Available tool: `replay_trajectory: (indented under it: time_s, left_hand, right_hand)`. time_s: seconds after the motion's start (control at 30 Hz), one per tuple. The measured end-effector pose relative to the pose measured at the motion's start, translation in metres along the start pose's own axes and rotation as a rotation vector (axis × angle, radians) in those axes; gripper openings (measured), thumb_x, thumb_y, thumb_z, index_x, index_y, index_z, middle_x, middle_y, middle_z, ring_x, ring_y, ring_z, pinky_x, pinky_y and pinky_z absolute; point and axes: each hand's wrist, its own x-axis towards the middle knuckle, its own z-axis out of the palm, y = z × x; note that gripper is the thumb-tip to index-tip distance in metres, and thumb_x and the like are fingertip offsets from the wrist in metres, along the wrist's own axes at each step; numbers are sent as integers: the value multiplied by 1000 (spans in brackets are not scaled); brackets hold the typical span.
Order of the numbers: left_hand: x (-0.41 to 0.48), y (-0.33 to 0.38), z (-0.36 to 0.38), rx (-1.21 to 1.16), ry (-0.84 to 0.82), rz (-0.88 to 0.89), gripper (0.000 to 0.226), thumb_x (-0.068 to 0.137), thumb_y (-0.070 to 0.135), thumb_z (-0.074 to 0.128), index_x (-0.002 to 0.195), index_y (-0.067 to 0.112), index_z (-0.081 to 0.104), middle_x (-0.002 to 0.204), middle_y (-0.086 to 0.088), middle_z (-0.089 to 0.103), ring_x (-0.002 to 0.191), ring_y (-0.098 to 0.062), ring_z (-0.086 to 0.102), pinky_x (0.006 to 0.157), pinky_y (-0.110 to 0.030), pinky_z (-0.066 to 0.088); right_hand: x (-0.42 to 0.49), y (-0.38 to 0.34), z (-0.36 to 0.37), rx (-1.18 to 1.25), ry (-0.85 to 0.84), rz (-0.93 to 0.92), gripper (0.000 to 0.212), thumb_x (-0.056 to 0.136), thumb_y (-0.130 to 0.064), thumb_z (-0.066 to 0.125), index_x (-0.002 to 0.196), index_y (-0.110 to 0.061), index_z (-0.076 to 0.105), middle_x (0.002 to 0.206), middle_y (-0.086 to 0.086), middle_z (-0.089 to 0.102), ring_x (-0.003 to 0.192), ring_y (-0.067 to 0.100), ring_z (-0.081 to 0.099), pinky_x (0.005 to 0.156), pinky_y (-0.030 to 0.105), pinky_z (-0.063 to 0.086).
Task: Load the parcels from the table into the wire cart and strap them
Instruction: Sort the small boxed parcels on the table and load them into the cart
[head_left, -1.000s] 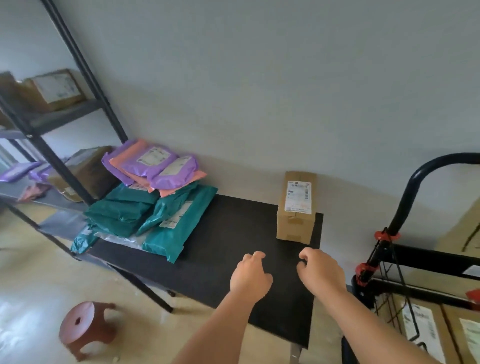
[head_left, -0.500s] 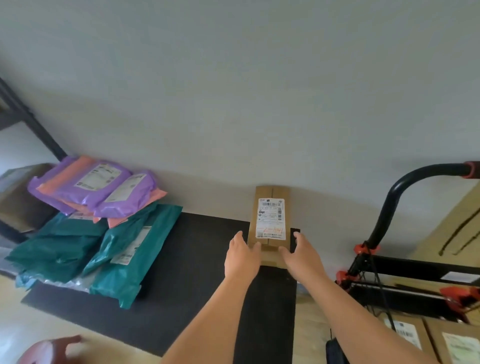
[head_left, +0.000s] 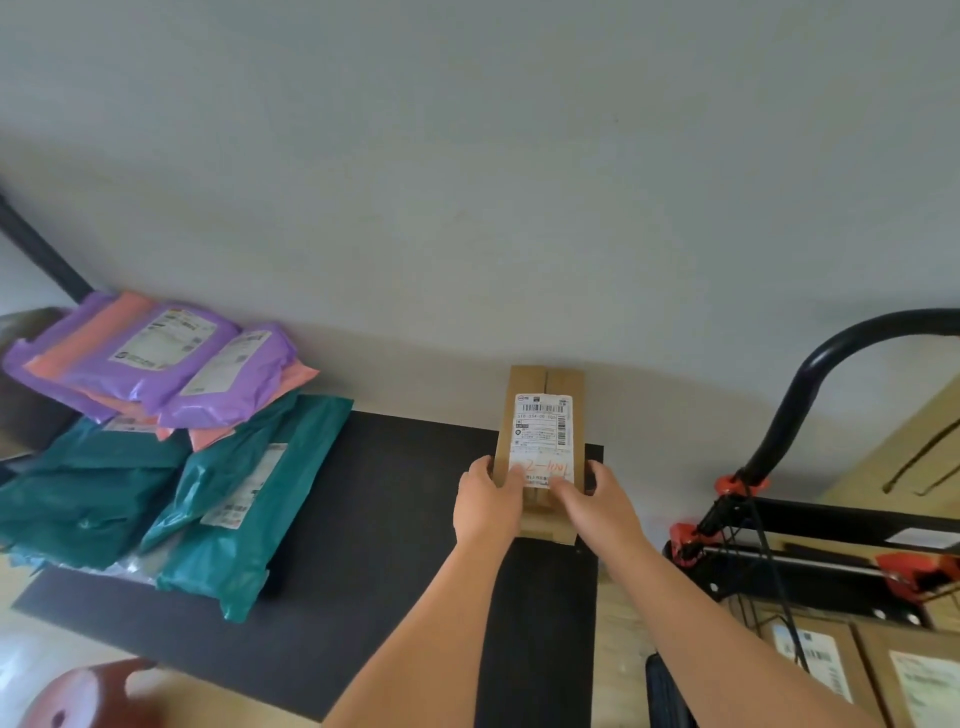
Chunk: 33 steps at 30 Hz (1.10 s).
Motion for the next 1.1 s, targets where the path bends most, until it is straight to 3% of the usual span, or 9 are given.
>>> replay_trajectory:
  time_s: [0.07, 0.13, 0.23, 0.37, 0.53, 0.63, 0.77, 0.87, 1.1]
  left_hand:
    - [-1, -7, -1, -6, -15, -15, 57, 95, 48, 51, 145, 22, 40, 132, -1, 52, 103, -16, 60, 76, -28, 54]
    - [-4, -18, -2, -24, -48, -36, 58, 93, 55, 50, 143, 26, 43, 127, -1, 54, 99, -14, 62, 78, -31, 58]
    - [-14, -37, -4, -61, -120, -85, 57, 89, 64, 49, 132, 26, 53, 104, 8, 66, 86, -8, 66, 68, -25, 56]
    - [-34, -59, -8, -179, -170, -200, 57, 88, 68, 48, 124, 24, 55, 97, 9, 66, 83, -8, 64, 59, -19, 47]
    - [-64, -87, -19, -319, -223, -288, 51, 89, 63, 53, 120, 24, 49, 102, 4, 64, 93, -12, 63, 73, -27, 50]
    - [-84, -109, -25, -365, -256, -324, 46, 89, 61, 54, 116, 25, 45, 105, 1, 63, 98, -16, 62, 90, -37, 52]
    - [-120, -137, -43, -443, -289, -340, 41, 87, 60, 59, 106, 25, 51, 103, 0, 66, 94, -16, 63, 81, -35, 53]
    - [-153, -151, -60, -443, -348, -311, 52, 76, 63, 64, 107, 22, 55, 105, 0, 66, 93, -14, 62, 71, -30, 49]
    - [-209, -170, -73, -520, -571, -329, 58, 77, 62, 65, 116, 25, 44, 118, -6, 62, 108, -24, 58, 88, -42, 46]
  right_hand:
    - [-4, 5, 1, -48, -2, 36, 63, 96, -53, 51, 147, -19, 36, 140, 4, 53, 123, 24, 55, 97, 36, 46]
    - [-10, 12, 1, -114, -55, 62, 62, 98, -60, 36, 139, -15, 46, 124, 4, 61, 108, 21, 61, 91, 34, 50]
    - [-24, 24, 2, -128, -113, 131, 76, 92, -72, 24, 128, -11, 54, 118, 6, 63, 100, 19, 61, 92, 35, 52]
    - [-50, 34, 11, 64, -157, 292, 91, 86, -77, 34, 148, -11, 31, 146, 12, 46, 133, 31, 45, 109, 47, 40]
    - [-98, 52, 17, 430, -269, 436, 102, 70, -77, 53, 152, -23, 26, 152, 9, 40, 141, 37, 35, 112, 65, 27]
    - [-127, 62, 23, 440, -292, 424, 99, 66, -75, 56, 149, -25, 34, 150, 9, 44, 139, 38, 37, 111, 65, 30]
    - [-169, 72, 29, 458, -289, 423, 94, 65, -72, 58, 144, -24, 40, 140, 12, 52, 132, 37, 45, 108, 61, 38]
    - [-203, 80, 31, 403, -257, 368, 89, 69, -70, 61, 141, -21, 44, 134, 12, 57, 124, 34, 53, 104, 57, 44]
    - [-281, 101, 28, 446, -130, 226, 80, 72, -56, 71, 141, -31, 41, 126, 4, 63, 114, 27, 61, 101, 55, 48]
